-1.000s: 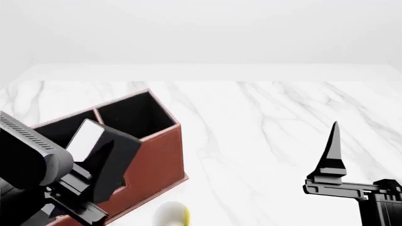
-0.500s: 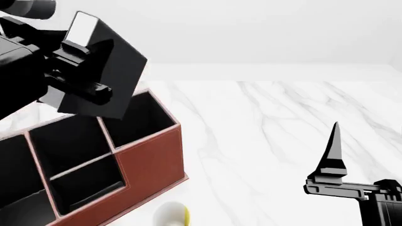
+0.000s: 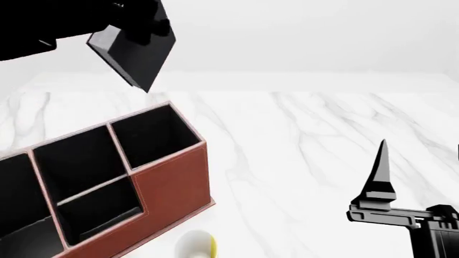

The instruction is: Pick up the book and place it in the right compartment of the caddy.

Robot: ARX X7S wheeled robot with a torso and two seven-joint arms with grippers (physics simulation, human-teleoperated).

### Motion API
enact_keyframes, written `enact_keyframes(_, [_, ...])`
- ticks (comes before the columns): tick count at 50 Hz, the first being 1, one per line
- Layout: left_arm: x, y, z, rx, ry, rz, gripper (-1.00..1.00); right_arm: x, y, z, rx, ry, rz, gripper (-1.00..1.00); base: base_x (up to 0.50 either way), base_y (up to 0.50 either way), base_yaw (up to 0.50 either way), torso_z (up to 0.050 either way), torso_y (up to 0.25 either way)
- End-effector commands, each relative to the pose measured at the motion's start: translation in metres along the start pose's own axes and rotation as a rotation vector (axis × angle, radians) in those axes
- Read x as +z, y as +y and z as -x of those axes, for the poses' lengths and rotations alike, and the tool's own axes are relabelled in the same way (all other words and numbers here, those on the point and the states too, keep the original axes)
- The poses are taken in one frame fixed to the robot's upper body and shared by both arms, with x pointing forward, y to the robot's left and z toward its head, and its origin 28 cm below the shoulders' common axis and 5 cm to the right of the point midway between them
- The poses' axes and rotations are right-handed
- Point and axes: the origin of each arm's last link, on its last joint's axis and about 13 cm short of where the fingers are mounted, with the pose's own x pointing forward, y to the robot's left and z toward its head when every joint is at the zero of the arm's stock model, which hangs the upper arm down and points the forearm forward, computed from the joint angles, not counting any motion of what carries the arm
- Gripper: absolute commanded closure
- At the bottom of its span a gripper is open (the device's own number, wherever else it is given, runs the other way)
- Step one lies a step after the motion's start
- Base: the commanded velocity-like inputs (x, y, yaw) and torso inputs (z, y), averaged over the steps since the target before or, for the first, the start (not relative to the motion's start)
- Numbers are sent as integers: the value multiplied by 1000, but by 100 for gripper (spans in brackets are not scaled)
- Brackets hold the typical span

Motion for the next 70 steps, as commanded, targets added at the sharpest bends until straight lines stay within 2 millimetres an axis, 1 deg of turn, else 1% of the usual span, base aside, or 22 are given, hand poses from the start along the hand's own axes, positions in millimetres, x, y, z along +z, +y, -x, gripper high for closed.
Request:
enact_keyframes(1, [24, 6, -34, 97, 114, -134, 100, 0, -1, 0, -2, 2, -7, -100, 0, 0, 0, 0, 0])
enact_keyframes(2, [25, 7, -40, 119, 144, -182, 100, 0, -1, 0, 0, 2, -8, -100, 0, 0, 0, 0, 0])
enact_keyframes(3, [25, 7, -40, 119, 144, -182, 100, 0, -1, 0, 0, 2, -8, -100, 0, 0, 0, 0, 0])
enact_keyframes(8, [25, 4, -57, 131, 212, -270, 100, -1, -1, 0, 0, 2, -12, -100, 0, 0, 0, 0, 2])
enact_keyframes(9, [25, 4, -57, 131, 212, -270, 100, -1, -1, 0, 0, 2, -12, -100, 0, 0, 0, 0, 0])
enact_keyframes(10, [22, 6, -63, 164, 243, -284, 100, -1, -2, 0, -2, 1, -15, -100, 0, 0, 0, 0, 10])
enact_keyframes(12, [20, 8, -68, 178, 263, -299, 100, -1, -2, 0, -3, 1, -16, -100, 0, 0, 0, 0, 0])
enact_keyframes(13, [21, 9, -69, 170, 267, -276, 100, -1, -2, 0, -3, 2, -16, -100, 0, 0, 0, 0, 0])
enact_keyframes(17, [16, 11, -72, 166, 325, -276, 100, -2, -1, -1, 0, 4, -13, -100, 0, 0, 0, 0, 3])
enact_keyframes(18, [14, 11, -71, 148, 347, -230, 100, -2, -1, -1, 2, 3, -14, -100, 0, 0, 0, 0, 0])
enact_keyframes(20, [14, 12, -71, 138, 340, -230, 100, -2, -1, -1, 1, 3, -14, -100, 0, 0, 0, 0, 0])
enact_keyframes(21, [14, 13, -73, 152, 344, -192, 100, -1, -1, -1, 1, 2, -14, -100, 0, 0, 0, 0, 0])
enact_keyframes(25, [9, 15, -78, 116, 366, -168, 100, -1, -1, -1, -1, 1, -14, -100, 0, 0, 0, 0, 3])
enact_keyframes(26, [8, 15, -78, 101, 376, -122, 100, -1, -1, -1, 0, 1, -14, -100, 0, 0, 0, 0, 0])
enact_keyframes(29, [4, 15, -82, 99, 392, -96, 100, -2, -1, -1, 0, 3, -12, -100, 0, 0, 0, 0, 3])
enact_keyframes(30, [2, 16, -83, 88, 414, -48, 100, -2, -1, -1, 1, 2, -12, -100, 0, 0, 0, 0, 0])
enact_keyframes(33, [4, 16, -84, 65, 421, 22, 100, -1, -1, -1, 0, 0, -13, -100, 0, 0, 0, 0, 0])
enact_keyframes(40, [3, 16, -87, 29, 414, 90, 100, -1, -1, -1, -3, -1, -12, -100, 0, 0, 0, 3, 3])
enact_keyframes(49, [-3, 15, -93, 51, 440, 78, 100, -2, -1, 0, -2, -2, -13, -100, 0, 0, 0, 0, 1])
enact_keyframes(56, [-18, 13, -101, 77, 487, 21, 100, -3, -2, -1, -4, 0, -15, -100, 0, 0, 0, 0, 1])
enact_keyframes(62, [-19, 16, -98, 89, 496, 4, 100, -5, -1, -1, -1, 3, -15, -100, 0, 0, 0, 0, 2])
enact_keyframes(70, [-27, 11, -97, 75, 507, -26, 100, -6, -1, -2, 0, 6, -13, -100, 0, 0, 0, 0, 1])
